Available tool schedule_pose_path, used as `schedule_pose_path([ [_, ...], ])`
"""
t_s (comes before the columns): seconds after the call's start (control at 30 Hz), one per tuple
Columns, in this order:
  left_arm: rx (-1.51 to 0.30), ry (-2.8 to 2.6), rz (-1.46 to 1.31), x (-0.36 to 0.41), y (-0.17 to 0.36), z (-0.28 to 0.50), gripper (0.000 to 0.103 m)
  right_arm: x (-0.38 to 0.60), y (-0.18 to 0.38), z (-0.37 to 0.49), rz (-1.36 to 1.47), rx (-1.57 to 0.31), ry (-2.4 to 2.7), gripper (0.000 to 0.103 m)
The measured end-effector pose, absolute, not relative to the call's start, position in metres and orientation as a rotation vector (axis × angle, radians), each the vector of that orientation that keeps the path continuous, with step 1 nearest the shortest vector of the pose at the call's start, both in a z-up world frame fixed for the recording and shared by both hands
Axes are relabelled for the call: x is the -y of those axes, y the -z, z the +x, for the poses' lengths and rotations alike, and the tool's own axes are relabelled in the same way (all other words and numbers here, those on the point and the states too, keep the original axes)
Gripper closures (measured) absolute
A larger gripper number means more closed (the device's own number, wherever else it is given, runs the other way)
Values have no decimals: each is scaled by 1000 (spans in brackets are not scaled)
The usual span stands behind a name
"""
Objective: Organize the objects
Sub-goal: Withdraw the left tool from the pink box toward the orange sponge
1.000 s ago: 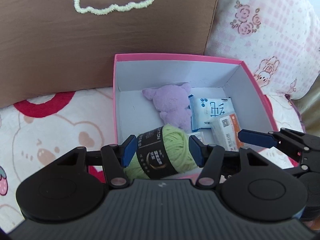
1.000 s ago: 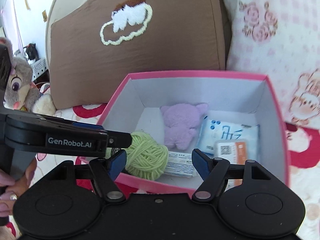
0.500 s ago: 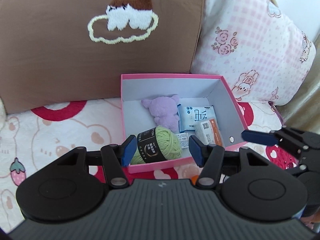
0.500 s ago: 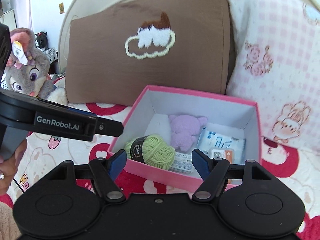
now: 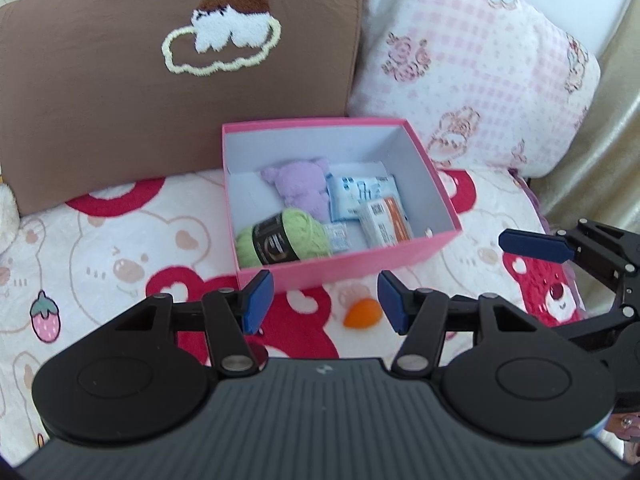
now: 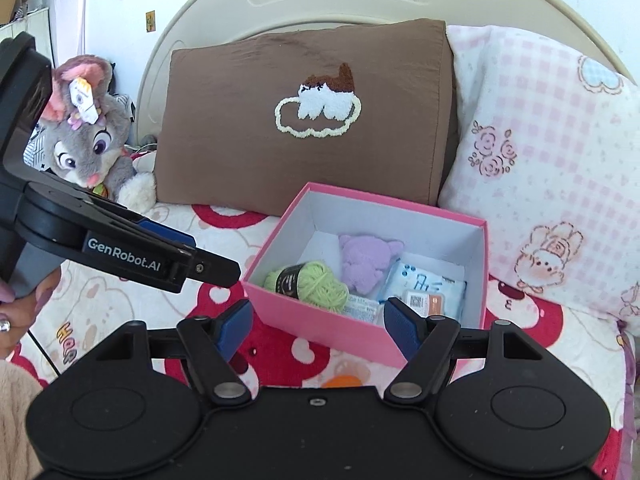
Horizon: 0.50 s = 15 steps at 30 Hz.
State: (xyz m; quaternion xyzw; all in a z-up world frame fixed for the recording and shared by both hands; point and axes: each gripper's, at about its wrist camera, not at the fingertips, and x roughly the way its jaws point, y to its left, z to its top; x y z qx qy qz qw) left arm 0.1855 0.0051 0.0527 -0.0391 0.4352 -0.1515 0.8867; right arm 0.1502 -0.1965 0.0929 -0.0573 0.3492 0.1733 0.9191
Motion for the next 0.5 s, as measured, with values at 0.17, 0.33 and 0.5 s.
schedule_pose_path([
  [0.17,-925,330,-73,-2,-49,168,45,203,-88,133,-121,-730,-353,26],
  [0.33,-948,344,-68,1,-41,154,44,205,-79,122,-132,-747,-356,26],
  [0.5,-967,361,-51,9,-32,146,43,207,-62,113,-134,-765,-383,26],
])
